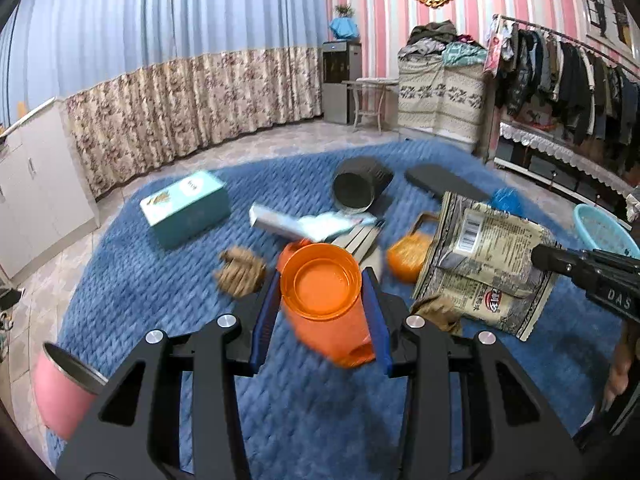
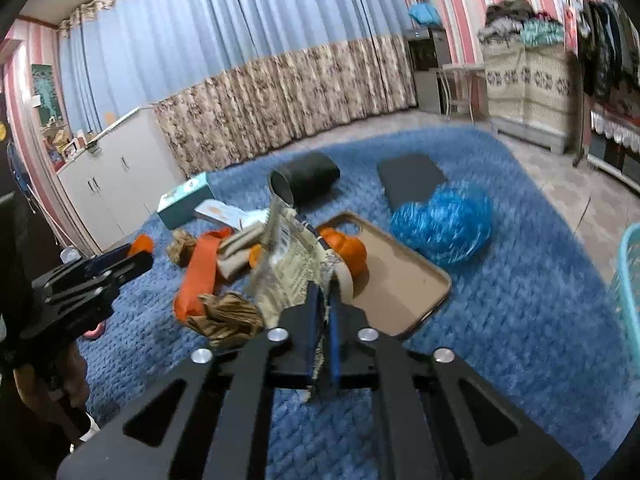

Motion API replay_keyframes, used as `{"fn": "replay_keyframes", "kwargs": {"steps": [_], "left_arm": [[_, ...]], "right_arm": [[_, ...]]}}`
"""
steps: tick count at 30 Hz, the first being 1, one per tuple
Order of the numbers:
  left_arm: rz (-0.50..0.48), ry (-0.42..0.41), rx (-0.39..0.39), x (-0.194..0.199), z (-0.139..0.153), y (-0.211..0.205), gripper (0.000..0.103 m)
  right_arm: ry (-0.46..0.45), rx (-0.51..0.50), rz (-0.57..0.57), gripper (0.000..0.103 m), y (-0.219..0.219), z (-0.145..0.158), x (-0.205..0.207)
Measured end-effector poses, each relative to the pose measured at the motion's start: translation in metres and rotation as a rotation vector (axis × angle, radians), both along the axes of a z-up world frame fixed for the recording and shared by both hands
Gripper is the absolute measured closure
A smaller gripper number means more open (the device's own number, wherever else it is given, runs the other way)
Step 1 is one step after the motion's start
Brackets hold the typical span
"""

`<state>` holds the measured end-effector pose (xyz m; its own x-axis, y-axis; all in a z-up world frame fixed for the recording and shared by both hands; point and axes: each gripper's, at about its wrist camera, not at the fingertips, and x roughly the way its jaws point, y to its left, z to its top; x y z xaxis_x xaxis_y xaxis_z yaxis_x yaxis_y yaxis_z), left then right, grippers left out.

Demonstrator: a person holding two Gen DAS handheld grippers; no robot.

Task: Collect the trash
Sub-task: 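Carry both items to the blue basket and open both tools to drop them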

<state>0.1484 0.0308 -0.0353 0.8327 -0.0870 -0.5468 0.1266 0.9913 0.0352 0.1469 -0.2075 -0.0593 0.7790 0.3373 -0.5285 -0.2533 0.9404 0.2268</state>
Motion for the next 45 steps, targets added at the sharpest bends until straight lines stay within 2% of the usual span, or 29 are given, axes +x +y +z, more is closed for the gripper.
{"fn": "replay_keyframes", "kwargs": {"steps": [3, 8, 14, 17, 19, 22, 24, 27, 30, 36, 45], "left_arm": [[-0.025, -0.016, -0.004, 0.003, 0.012, -0.015, 0.063], [-0.101, -0.063, -0.012, 0.009, 0.039, -0.056, 0.063], [-0.199, -0.113, -0.042, 0.023, 0.071, -0.121, 0.063], [-0.252, -0.131, -0.047, 0.03, 0.082, -0.161, 0.063], [-0.291, -0.133, -0.049, 0.033, 0.085, -0.189, 0.063], [-0.342, -0.142, -0.036, 0.03, 0.082, -0.227, 0.063], [-0.385, -0.143, -0.021, 0.03, 0.075, -0.25, 0.063], [-0.44, -0.105, -0.019, 0.033, 0.06, -0.282, 0.063], [-0.495, -0.061, -0.036, 0.036, 0.042, -0.311, 0.063], [-0.559, 0.014, -0.043, 0.051, 0.01, -0.362, 0.063], [-0.624, 0.061, 0.005, 0.059, -0.019, -0.425, 0.063]], "right_arm": [[-0.053, 0.011, -0.033, 0.1, -0.013, 0.018, -0.013], [-0.146, -0.015, -0.15, 0.101, -0.053, 0.06, -0.036], [-0.213, -0.117, -0.392, 0.101, -0.122, 0.111, -0.053], [-0.22, -0.168, -0.508, 0.101, -0.155, 0.128, -0.054], [-0.216, -0.157, -0.565, 0.101, -0.175, 0.134, -0.054], [-0.188, -0.132, -0.649, 0.101, -0.208, 0.127, -0.056], [-0.144, -0.145, -0.704, 0.101, -0.225, 0.108, -0.059], [-0.085, -0.116, -0.749, 0.101, -0.248, 0.08, -0.062], [-0.03, -0.138, -0.787, 0.101, -0.263, 0.061, -0.066], [0.0, -0.057, -0.867, 0.101, -0.299, 0.038, -0.086], [0.01, -0.029, -0.905, 0.101, -0.32, 0.022, -0.088]]}}
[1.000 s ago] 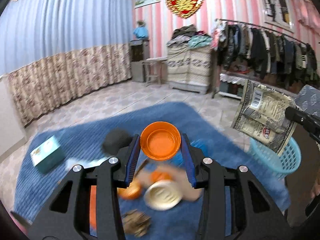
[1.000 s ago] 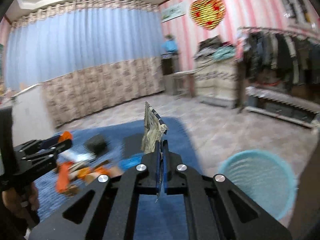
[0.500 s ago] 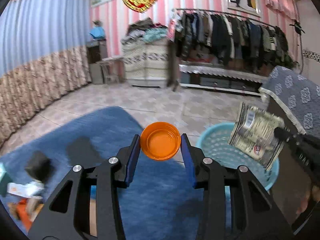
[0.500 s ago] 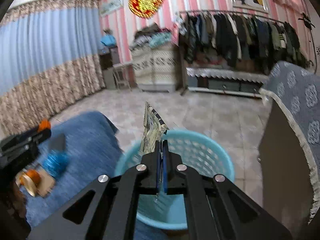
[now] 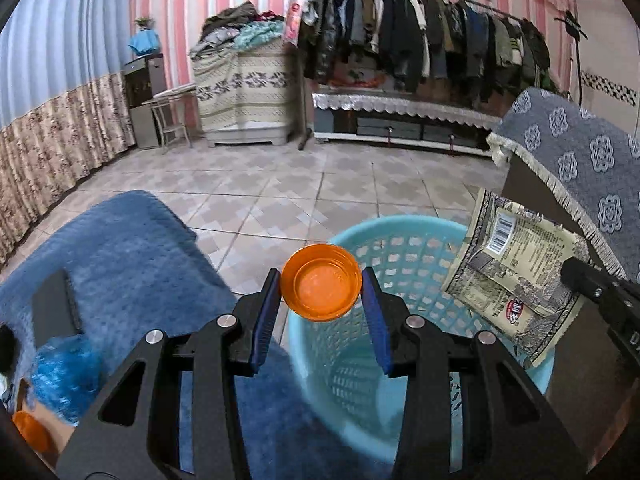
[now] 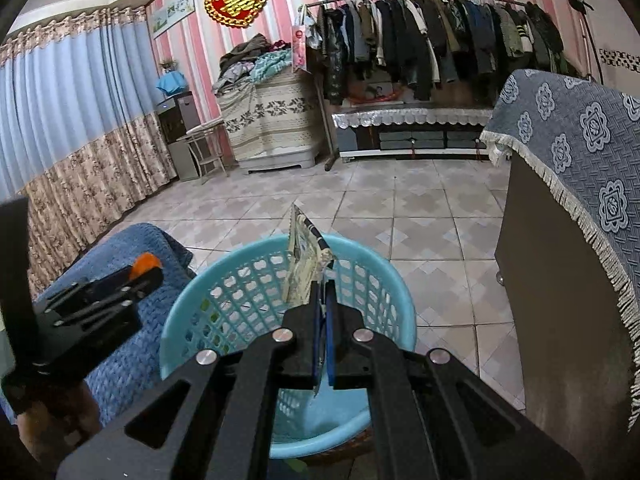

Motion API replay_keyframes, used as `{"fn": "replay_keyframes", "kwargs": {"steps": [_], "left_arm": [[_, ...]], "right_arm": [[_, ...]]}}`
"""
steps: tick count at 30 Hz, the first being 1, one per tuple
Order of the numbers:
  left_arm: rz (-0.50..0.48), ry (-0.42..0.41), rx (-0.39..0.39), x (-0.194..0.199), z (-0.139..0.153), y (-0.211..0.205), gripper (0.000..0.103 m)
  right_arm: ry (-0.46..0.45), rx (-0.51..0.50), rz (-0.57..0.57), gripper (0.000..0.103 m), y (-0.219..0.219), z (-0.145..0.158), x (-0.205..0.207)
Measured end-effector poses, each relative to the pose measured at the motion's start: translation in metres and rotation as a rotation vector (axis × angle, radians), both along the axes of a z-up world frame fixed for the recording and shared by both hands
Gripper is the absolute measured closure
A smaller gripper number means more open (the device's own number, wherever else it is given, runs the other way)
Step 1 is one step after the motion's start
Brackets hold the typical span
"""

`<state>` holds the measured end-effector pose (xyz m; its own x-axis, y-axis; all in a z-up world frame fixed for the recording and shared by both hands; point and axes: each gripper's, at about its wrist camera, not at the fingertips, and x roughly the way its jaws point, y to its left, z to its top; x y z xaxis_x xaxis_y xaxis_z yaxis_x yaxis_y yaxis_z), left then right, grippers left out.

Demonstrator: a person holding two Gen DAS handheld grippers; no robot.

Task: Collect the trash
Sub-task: 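Carry both items to the blue basket and open both tools to drop them, then return both tools over the rug toward the remaining trash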

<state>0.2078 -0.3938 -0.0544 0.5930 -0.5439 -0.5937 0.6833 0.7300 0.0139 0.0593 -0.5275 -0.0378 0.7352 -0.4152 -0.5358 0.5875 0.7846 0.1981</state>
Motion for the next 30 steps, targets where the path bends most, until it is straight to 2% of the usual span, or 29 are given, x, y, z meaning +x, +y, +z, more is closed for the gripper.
{"fn": "replay_keyframes", "kwargs": {"steps": [7, 9, 13, 17, 23, 30], "left_arm": [[-0.031, 0.006, 0.037, 0.001, -0.013, -0.022, 0.062], [-0.033, 0.02, 0.039, 0.002, -0.016, -0.023, 0.049], [0.0, -0.011, 0.046, 0.003, -0.011, -0.019, 0.039], [0.054, -0.067, 0.039, 0.004, -0.001, 0.0, 0.024], [0.145, -0.109, 0.007, 0.011, 0.015, 0.031, 0.016], [0.201, -0.138, -0.038, 0.008, 0.034, 0.057, 0.01]], "right_arm": [[-0.005, 0.029, -0.012, 0.101, -0.008, -0.008, -0.003], [-0.003, 0.03, -0.005, 0.101, -0.007, -0.009, -0.001], [0.008, 0.029, 0.015, 0.101, -0.004, -0.011, 0.003], [0.019, 0.036, 0.036, 0.101, -0.002, -0.015, 0.012], [0.047, 0.009, 0.06, 0.099, 0.005, -0.017, 0.029], [0.077, 0.003, 0.062, 0.098, 0.01, -0.021, 0.039]]}}
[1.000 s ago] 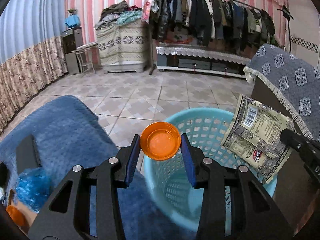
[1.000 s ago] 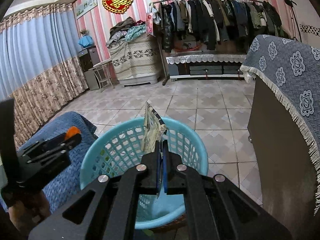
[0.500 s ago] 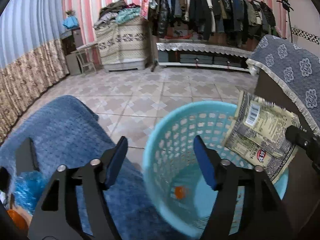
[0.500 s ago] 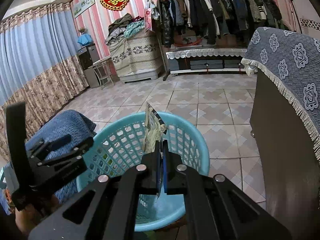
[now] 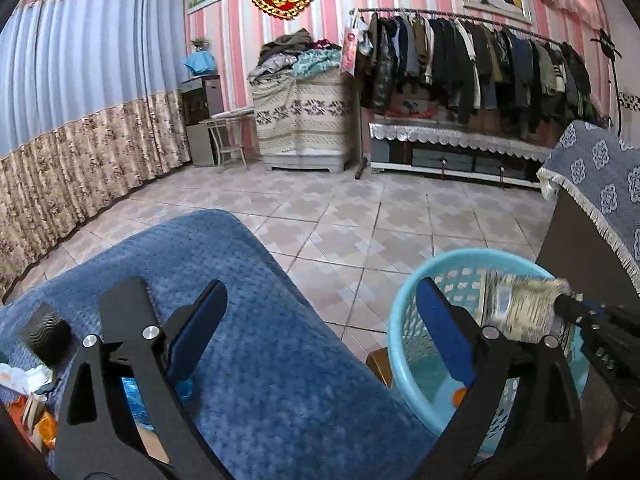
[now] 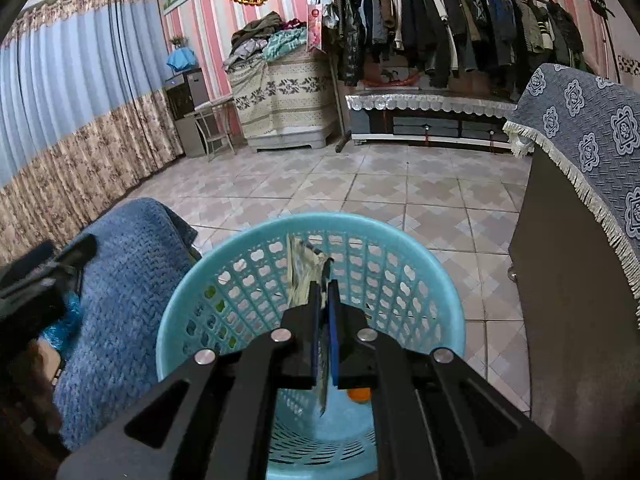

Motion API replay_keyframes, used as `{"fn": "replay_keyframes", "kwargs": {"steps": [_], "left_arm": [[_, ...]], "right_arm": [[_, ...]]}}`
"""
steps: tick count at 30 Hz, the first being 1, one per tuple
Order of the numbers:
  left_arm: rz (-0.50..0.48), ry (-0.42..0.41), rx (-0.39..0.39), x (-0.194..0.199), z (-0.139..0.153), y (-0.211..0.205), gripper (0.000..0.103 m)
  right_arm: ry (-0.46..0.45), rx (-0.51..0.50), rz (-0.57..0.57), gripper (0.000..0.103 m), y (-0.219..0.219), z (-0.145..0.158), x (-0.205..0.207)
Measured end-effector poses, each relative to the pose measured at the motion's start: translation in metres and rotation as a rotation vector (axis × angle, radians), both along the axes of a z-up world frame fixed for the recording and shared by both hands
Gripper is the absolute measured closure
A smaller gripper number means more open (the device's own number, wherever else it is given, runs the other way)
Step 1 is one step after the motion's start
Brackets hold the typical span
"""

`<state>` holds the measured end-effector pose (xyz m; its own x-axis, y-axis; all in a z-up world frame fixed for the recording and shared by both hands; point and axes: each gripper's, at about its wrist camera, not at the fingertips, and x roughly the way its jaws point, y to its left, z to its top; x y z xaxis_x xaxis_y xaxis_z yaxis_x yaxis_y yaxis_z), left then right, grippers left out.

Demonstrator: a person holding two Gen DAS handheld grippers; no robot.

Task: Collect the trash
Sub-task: 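Return both tools over the rug toward the remaining trash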

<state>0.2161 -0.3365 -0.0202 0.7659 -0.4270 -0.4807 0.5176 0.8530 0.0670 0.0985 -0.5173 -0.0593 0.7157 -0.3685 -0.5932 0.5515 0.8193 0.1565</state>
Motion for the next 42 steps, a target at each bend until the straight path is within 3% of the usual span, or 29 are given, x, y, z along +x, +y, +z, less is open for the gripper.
{"fn": "replay_keyframes", "kwargs": {"steps": [1, 2, 3, 4, 14, 22, 29, 34, 42], "left_arm": [[0.005, -0.005, 0.001, -0.001, 0.002, 0.002, 0.01], [0.011, -0.01, 0.003, -0.002, 0.003, 0.004, 0.01], [0.014, -0.012, 0.002, -0.004, 0.005, 0.007, 0.01], [0.016, -0.011, -0.002, -0.005, 0.006, 0.01, 0.01], [0.062, -0.039, -0.034, -0.018, 0.023, 0.053, 0.009], [0.131, -0.074, -0.051, -0.037, 0.04, 0.106, 0.009], [0.219, -0.101, -0.058, -0.06, 0.051, 0.165, 0.009], [0.325, -0.167, -0.045, -0.079, 0.055, 0.213, 0.009], [0.501, -0.083, -0.067, -0.082, 0.035, 0.301, 0.005]], "right_arm": [[0.004, 0.006, 0.0, 0.094, 0.0, 0.0, 0.001], [0.007, 0.007, -0.003, 0.08, 0.0, -0.001, 0.001], [0.006, 0.002, -0.008, 0.056, 0.002, 0.001, 0.0], [-0.003, -0.004, -0.013, 0.046, 0.003, 0.002, -0.001], [-0.02, -0.067, -0.03, 0.018, 0.013, 0.014, -0.003], [-0.037, -0.148, 0.017, 0.017, 0.048, 0.031, -0.009], [-0.082, -0.19, 0.125, 0.014, 0.1, 0.052, -0.007], [-0.097, -0.23, 0.228, 0.01, 0.147, 0.06, 0.003], [-0.123, -0.228, 0.408, 0.008, 0.213, 0.049, 0.018]]}}
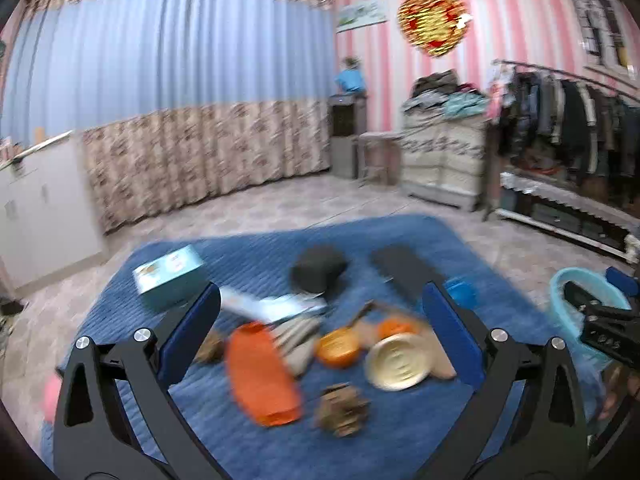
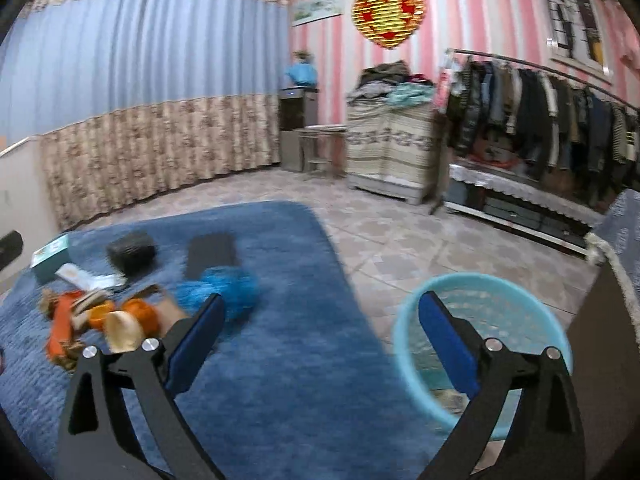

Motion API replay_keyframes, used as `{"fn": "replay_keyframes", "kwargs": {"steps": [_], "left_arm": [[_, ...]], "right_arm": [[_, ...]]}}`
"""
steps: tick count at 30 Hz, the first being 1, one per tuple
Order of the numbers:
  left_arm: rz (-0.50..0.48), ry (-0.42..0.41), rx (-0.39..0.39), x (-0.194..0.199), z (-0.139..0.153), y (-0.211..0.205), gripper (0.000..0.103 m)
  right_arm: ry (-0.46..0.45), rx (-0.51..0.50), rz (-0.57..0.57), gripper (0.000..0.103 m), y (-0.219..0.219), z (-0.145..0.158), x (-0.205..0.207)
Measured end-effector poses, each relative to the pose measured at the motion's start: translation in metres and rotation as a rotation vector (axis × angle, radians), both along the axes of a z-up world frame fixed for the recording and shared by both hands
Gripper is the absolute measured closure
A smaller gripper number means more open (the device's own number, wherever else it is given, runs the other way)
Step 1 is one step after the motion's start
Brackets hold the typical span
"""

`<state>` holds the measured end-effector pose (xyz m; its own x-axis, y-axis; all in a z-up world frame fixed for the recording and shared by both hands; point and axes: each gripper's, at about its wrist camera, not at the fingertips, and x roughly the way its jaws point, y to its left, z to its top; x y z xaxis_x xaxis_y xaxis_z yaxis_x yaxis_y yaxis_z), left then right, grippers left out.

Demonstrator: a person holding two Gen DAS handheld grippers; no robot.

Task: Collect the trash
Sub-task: 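Return both tools over the rug toward the remaining trash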

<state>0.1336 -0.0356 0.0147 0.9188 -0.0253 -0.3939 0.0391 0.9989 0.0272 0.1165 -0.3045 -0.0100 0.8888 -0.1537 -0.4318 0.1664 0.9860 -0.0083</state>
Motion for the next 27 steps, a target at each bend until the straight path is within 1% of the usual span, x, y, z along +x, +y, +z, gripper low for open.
{"fn": "replay_keyframes", "kwargs": {"steps": [4, 9, 12, 13, 15, 20, 22, 25, 27], "left_arm": [[0.082, 0.052, 0.007, 0.006, -0.021, 0.035, 0.005], [0.13, 0.114, 0.016, 0.012, -0.053, 0.061, 0.005], [0.123, 0.157, -0.023, 0.016, -0.071, 0.069, 0.005], [0.117, 0.183, -0.036, 0.02, -0.08, 0.075, 0.005], [0.101, 0.212, -0.048, 0.022, -0.09, 0.075, 0.005], [0.091, 0.234, -0.063, 0.029, -0.099, 0.071, 0.005], [0.064, 0.264, -0.081, 0.037, -0.101, 0.067, 0.005], [0.056, 0.313, -0.057, 0.049, -0.108, 0.06, 0.006], [0.047, 0.35, -0.062, 0.058, -0.112, 0.057, 0.006]], "right_arm": [[0.05, -0.032, 0.06, 0.008, 0.023, -0.015, 0.011], [0.133, -0.041, 0.099, 0.008, 0.037, -0.036, 0.022], [0.16, -0.027, 0.101, 0.008, 0.039, -0.042, 0.027], [0.164, -0.018, 0.101, 0.008, 0.039, -0.043, 0.028], [0.164, 0.005, 0.099, 0.008, 0.039, -0.043, 0.03], [0.149, 0.029, 0.093, 0.008, 0.042, -0.039, 0.035], [0.161, 0.026, 0.098, 0.008, 0.046, -0.041, 0.039], [0.174, -0.004, 0.115, 0.008, 0.056, -0.043, 0.043], [0.179, -0.033, 0.126, 0.008, 0.063, -0.044, 0.044]]}}
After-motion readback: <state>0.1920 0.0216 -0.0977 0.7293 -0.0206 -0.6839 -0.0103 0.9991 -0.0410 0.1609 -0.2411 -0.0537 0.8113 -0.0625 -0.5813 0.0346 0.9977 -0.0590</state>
